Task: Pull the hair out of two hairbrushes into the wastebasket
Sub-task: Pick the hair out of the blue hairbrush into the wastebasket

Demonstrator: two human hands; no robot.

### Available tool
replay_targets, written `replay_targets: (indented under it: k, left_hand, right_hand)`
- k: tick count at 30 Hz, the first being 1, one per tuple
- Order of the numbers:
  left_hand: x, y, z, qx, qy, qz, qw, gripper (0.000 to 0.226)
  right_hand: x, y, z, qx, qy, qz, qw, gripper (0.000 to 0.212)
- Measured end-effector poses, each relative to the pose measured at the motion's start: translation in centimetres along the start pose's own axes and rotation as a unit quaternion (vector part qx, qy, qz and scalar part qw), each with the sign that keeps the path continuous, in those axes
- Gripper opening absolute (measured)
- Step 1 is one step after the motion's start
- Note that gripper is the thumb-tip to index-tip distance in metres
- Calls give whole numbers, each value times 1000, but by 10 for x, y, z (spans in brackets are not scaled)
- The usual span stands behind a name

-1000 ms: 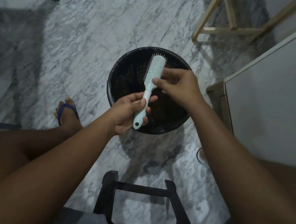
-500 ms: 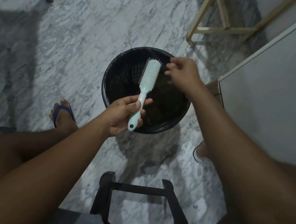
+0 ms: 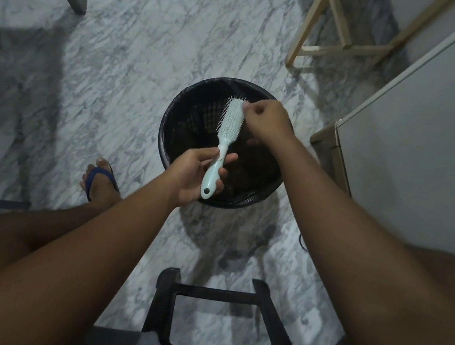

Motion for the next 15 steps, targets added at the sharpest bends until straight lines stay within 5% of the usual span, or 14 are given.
replay_targets:
  k: [4,11,15]
  left_hand:
    - [-2,-4,-1,-14,0,-5,1000,40]
    - [-6,-8,6,-33,-8,-25,999,33]
    - [-8,-8,9,-40,-3,-18,999,28]
  right_hand:
    - [-3,4,-12,59,4,16,998,44]
    - [-26,-13,-11,-8,-21,-48,999,24]
    - [-17,-3,-22,61,-11,-17,998,38]
Point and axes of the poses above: each hand's wrist, its own y-axis away from the middle knuckle, its own z-axis out of the back of the hand, x = y × z, the point moved 10 cm from there along -y, towards the middle knuckle, and after that the axes turned 4 degrees about z, right-handed, at the moved point
